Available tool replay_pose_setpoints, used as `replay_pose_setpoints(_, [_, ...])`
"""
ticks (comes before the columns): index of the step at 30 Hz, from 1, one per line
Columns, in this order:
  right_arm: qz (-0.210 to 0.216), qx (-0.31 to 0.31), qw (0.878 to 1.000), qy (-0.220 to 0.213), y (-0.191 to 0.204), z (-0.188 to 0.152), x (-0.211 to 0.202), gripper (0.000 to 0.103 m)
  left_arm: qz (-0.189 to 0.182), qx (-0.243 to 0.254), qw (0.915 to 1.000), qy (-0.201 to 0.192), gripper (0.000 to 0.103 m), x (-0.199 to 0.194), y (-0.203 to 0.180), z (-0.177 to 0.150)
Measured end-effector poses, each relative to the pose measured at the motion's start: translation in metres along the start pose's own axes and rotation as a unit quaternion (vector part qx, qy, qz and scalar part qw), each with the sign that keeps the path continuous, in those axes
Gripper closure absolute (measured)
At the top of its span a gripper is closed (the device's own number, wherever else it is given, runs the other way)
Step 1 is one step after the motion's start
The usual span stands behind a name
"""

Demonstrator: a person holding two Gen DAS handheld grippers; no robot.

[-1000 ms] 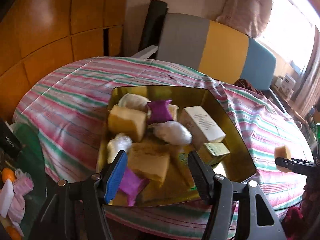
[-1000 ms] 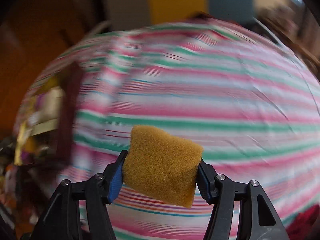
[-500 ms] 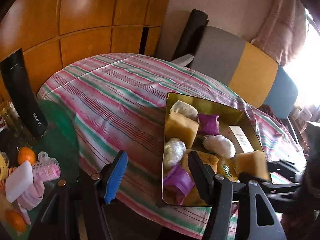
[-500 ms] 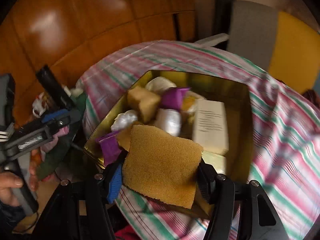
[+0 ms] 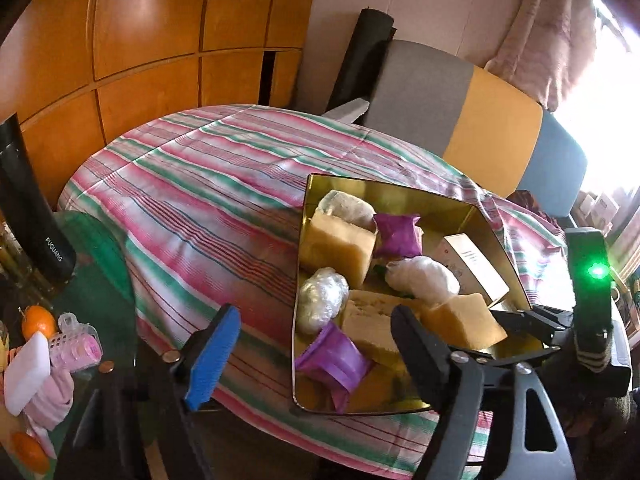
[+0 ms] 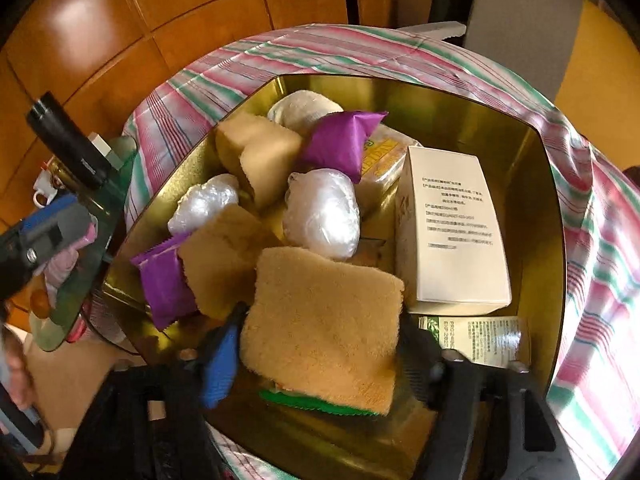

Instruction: Organize objects

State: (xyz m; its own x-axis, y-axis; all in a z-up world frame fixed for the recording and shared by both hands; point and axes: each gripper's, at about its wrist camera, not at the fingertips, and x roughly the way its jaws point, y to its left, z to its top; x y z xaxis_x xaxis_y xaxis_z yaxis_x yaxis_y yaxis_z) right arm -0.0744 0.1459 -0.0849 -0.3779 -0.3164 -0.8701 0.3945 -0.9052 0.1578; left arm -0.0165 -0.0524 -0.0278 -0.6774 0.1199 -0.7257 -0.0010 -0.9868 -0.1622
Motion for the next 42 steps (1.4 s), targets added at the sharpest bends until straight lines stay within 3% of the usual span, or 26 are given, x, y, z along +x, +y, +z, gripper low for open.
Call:
replay_pose_setpoints(6, [0.011, 0.014, 0.999, -0.031, 0.003, -0.005, -0.019, 0.007, 0.021, 0.016, 0.9996, -0.013, 0.020, -0.005, -0.010, 0.000])
replay_pose_setpoints(11, [-0.006, 0.024, 0.997, -0.067, 0.006, -0.018, -0.047, 0.004, 0.040, 0.026, 0.9981, -0.039, 0.020, -0.019, -0.023, 0.004])
replay_pose_setpoints(16, [-0.061, 0.056, 0.989, -0.124, 0.004, -0.033, -0.080, 0.003, 0.049, 0.042, 0.9947, -0.080, 0.020, -0.041, -0.044, 0.007])
replay_pose_setpoints(22, [-0.118, 0.090, 0.973, -0.174, -0.001, -0.053, -0.114, 0.001, 0.057, 0.041, 0.9930, -0.095, 0.020, -0.057, -0.075, 0.007])
replay_pose_setpoints(29, [-0.117, 0.109, 0.969, -0.187, -0.009, -0.067, -0.128, 0.001, 0.088, 0.057, 0.9919, -0.073, 0.020, -0.051, -0.092, -0.003])
replay_pose_setpoints(42, [-0.107, 0.117, 0.969, -0.187, -0.013, -0.078, -0.128, 0.001, 0.078, 0.056, 0.9924, -0.078, 0.022, -0.050, -0.095, -0.010])
